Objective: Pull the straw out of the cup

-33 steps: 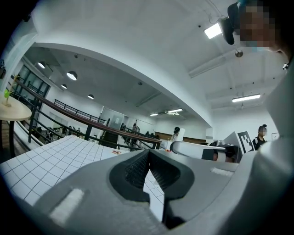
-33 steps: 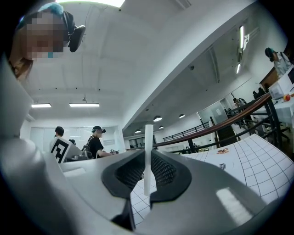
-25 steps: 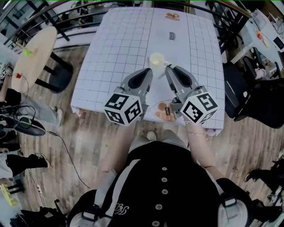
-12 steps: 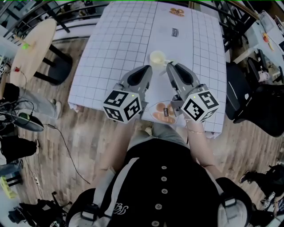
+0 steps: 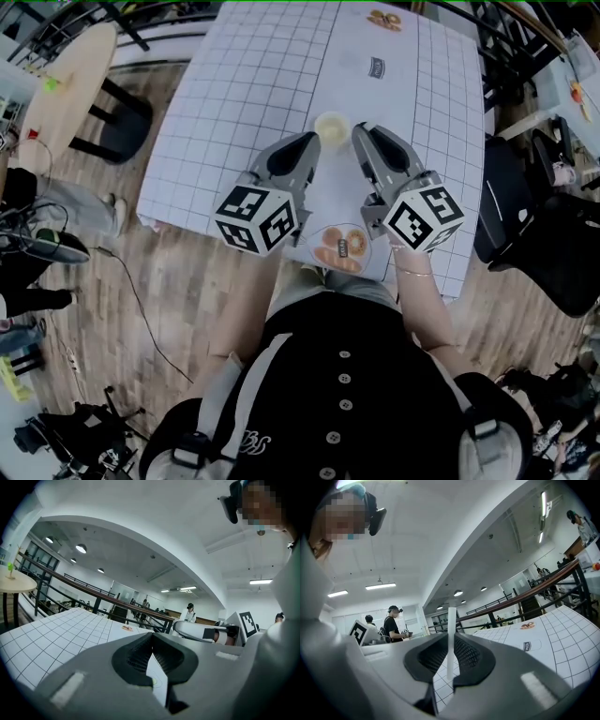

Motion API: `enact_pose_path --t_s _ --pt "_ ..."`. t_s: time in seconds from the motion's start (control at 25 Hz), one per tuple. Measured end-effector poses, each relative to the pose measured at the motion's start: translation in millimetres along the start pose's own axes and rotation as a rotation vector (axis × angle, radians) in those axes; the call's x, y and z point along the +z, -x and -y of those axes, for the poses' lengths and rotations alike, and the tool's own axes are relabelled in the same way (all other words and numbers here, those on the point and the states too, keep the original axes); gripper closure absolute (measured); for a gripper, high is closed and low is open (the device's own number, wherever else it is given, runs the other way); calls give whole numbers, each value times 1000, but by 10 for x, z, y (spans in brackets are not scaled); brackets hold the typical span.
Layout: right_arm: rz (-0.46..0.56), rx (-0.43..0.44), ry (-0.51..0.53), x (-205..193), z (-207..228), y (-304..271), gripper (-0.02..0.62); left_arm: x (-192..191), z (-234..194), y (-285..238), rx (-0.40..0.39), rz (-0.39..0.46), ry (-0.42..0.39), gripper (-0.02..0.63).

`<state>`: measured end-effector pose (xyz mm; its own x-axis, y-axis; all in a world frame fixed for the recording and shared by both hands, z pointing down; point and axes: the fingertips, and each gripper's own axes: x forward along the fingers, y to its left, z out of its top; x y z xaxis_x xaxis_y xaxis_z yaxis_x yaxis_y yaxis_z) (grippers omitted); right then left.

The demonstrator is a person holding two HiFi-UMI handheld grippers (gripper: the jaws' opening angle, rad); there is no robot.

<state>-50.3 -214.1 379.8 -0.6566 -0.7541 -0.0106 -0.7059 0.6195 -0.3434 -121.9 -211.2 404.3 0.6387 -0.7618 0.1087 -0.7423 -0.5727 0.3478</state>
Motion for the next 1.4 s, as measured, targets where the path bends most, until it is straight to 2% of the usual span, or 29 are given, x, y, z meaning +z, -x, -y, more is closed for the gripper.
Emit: enact_pose_path --t_s 0.64,1.4 --pt "-97 -1 -42 -366 466 -461 561 -296 -515 -299 54 -41 92 607" --pt "-242 2 -44 -967 807 -810 561 -859 -854 -647 105 -160 167 607"
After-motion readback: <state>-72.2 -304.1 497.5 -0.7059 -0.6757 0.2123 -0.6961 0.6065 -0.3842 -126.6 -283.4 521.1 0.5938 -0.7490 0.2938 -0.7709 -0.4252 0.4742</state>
